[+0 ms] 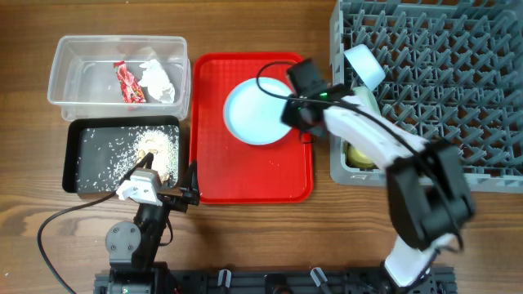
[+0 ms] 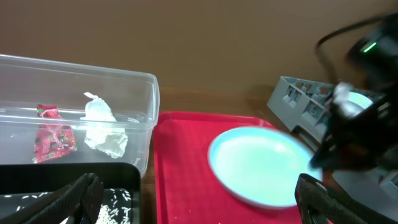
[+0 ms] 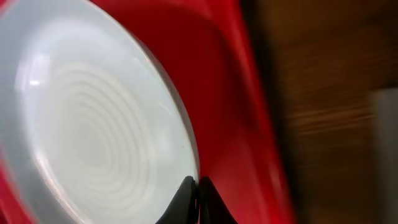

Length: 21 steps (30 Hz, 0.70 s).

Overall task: Sort waste into correct bins and load items into the dishwasher rack
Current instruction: 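Lift the light-blue plate and stand it upright in the rack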

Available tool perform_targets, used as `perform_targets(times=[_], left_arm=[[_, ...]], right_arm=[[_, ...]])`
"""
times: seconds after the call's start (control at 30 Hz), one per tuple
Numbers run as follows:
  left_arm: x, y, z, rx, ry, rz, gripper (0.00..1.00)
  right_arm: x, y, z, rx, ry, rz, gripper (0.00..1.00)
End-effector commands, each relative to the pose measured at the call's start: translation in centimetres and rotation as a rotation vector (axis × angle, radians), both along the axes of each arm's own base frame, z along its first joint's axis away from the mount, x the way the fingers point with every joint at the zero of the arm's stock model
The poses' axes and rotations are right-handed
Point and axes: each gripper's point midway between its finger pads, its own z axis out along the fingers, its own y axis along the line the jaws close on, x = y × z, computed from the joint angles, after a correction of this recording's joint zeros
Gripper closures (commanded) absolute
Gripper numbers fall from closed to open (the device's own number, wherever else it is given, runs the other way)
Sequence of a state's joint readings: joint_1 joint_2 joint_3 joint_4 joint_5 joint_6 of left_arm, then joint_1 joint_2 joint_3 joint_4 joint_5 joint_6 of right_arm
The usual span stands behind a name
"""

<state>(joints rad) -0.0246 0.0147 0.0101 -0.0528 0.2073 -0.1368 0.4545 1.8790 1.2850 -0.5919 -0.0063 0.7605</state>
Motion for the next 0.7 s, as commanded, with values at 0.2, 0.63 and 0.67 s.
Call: perform_targets(times=[0.2,0.63,0.67], left_arm=[[0.0,-0.2,-0.2,-0.005,0.005,-0.008,0.00],[0.0,-0.2,-0.2,-0.005,0.005,-0.008,0.00],[0.0,-0.2,-0.2,-0.005,0.005,-0.008,0.00]], right_arm=[[-0.9,-8.7,21.2,-0.345,-0.575,0.025,0.96],[-7.3,-23.6,28.7,-1.239,-0.476,-0.285,0.96],[-7.2,-24.1,28.5,-1.248,-0.459,-0.291,0.96]])
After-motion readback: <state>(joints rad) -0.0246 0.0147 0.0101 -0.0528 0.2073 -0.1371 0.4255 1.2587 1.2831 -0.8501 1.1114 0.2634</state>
